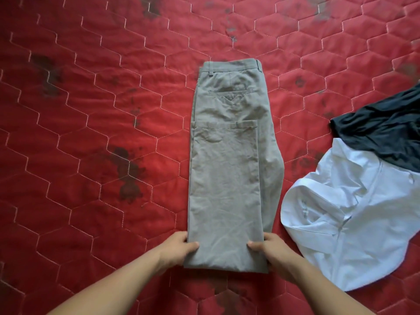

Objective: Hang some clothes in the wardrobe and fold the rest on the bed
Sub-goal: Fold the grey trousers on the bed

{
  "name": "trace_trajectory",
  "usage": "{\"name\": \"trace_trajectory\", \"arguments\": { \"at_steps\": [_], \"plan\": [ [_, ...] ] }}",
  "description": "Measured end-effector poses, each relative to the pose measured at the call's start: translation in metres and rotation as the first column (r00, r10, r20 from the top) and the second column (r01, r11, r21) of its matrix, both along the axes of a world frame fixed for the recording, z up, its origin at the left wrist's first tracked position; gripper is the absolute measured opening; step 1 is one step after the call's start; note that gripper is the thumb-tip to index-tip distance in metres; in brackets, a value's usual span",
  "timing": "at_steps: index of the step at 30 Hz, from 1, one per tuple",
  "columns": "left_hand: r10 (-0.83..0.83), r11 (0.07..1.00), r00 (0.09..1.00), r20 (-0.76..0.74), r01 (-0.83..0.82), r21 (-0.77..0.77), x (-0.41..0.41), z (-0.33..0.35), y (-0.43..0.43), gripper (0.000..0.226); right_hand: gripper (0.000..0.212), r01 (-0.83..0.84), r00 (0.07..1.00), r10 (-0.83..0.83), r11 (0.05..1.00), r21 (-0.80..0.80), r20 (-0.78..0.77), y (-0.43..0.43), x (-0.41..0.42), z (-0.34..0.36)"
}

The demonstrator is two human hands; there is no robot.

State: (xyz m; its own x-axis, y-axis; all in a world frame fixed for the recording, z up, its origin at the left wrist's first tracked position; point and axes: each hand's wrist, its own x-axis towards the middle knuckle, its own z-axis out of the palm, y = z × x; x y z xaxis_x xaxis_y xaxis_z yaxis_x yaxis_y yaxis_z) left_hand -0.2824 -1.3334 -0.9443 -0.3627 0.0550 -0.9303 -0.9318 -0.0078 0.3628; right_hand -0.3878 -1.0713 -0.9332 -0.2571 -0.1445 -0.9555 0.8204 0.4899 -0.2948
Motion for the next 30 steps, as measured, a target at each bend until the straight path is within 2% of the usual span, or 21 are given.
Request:
{"name": "trace_trajectory", "arguments": {
  "at_steps": [2,4,6,8,11,13,16,17,18,19,20,21,22,23,24,26,28,30],
  "plan": [
    [0.059,0.998,0.998,-0.012,-0.059,0.000,-0.003,0.003,0.006,0.015,0.018,0.020,0.996,-0.020,1.000,-0.002,0.093,0.002,0.002,0.003],
    [0.259,0.965,0.959,-0.112,-0.262,-0.017,-0.025,0.008,0.010,0.015,0.019,0.067,0.995,-0.063,0.997,-0.037,0.082,-0.004,-0.012,0.002],
    [0.410,0.904,0.885,-0.219,-0.427,-0.035,-0.065,0.010,0.008,0.016,0.017,0.129,0.990,-0.132,0.990,-0.064,-0.043,-0.020,-0.044,-0.001],
    [0.448,0.869,0.843,-0.297,-0.489,-0.078,-0.107,0.010,0.002,0.020,0.010,0.155,0.963,-0.165,0.986,-0.063,-0.213,-0.040,-0.083,-0.001],
    [0.368,0.876,0.828,-0.424,-0.461,-0.139,-0.157,0.016,-0.012,0.024,0.015,0.098,0.929,-0.115,0.993,-0.065,-0.351,-0.066,-0.130,0.003],
    [0.325,0.887,0.796,-0.511,-0.445,-0.128,-0.183,0.025,-0.024,0.029,0.020,0.069,0.892,-0.090,0.996,-0.063,-0.444,-0.078,-0.153,0.013],
    [0.313,0.874,0.737,-0.599,-0.470,-0.122,-0.219,0.036,-0.047,0.034,0.021,0.065,0.788,-0.113,0.993,-0.101,-0.605,-0.090,-0.185,0.034],
    [0.293,0.872,0.734,-0.612,-0.467,-0.144,-0.229,0.038,-0.054,0.042,0.021,0.043,0.751,-0.091,0.995,-0.090,-0.653,-0.092,-0.194,0.039],
    [0.233,0.872,0.753,-0.616,-0.442,-0.211,-0.236,0.038,-0.060,0.054,0.021,-0.002,0.718,-0.029,0.999,-0.044,-0.695,-0.092,-0.200,0.042],
    [0.121,0.859,0.791,-0.600,-0.386,-0.336,-0.239,0.037,-0.063,0.066,0.024,-0.079,0.662,0.108,0.994,0.075,-0.741,-0.090,-0.203,0.042],
    [-0.022,0.826,0.831,-0.556,-0.298,-0.479,-0.237,0.034,-0.064,0.075,0.030,-0.151,0.558,0.307,0.951,0.270,-0.771,-0.086,-0.202,0.040],
    [-0.155,0.786,0.851,-0.502,-0.202,-0.585,-0.233,0.031,-0.061,0.081,0.034,-0.151,0.460,0.468,0.879,0.452,-0.755,-0.079,-0.198,0.035],
    [-0.268,0.757,0.849,-0.455,-0.106,-0.645,-0.227,0.027,-0.055,0.084,0.036,-0.074,0.422,0.525,0.833,0.549,-0.739,-0.069,-0.191,0.029],
    [-0.363,0.736,0.835,-0.414,-0.016,-0.677,-0.219,0.022,-0.048,0.086,0.034,0.017,0.479,0.479,0.833,0.553,-0.736,-0.057,-0.184,0.024],
    [-0.448,0.709,0.815,-0.367,0.074,-0.701,-0.212,0.016,-0.041,0.088,0.028,0.094,0.582,0.376,0.850,0.518,-0.721,-0.047,-0.175,0.021],
    [-0.595,0.616,0.767,-0.241,0.242,-0.750,-0.199,0.005,-0.028,0.093,0.019,0.152,0.751,0.209,0.869,0.471,-0.627,-0.031,-0.153,0.012],
    [-0.667,0.530,0.730,-0.149,0.324,-0.783,-0.194,-0.003,-0.021,0.099,0.032,0.124,0.779,0.196,0.883,0.453,-0.595,-0.026,-0.135,0.009],
    [-0.667,0.519,0.734,-0.128,0.335,-0.787,-0.196,-0.007,-0.018,0.104,0.037,0.139,0.755,0.159,0.909,0.393,-0.636,-0.029,-0.128,0.007]
  ]
}}
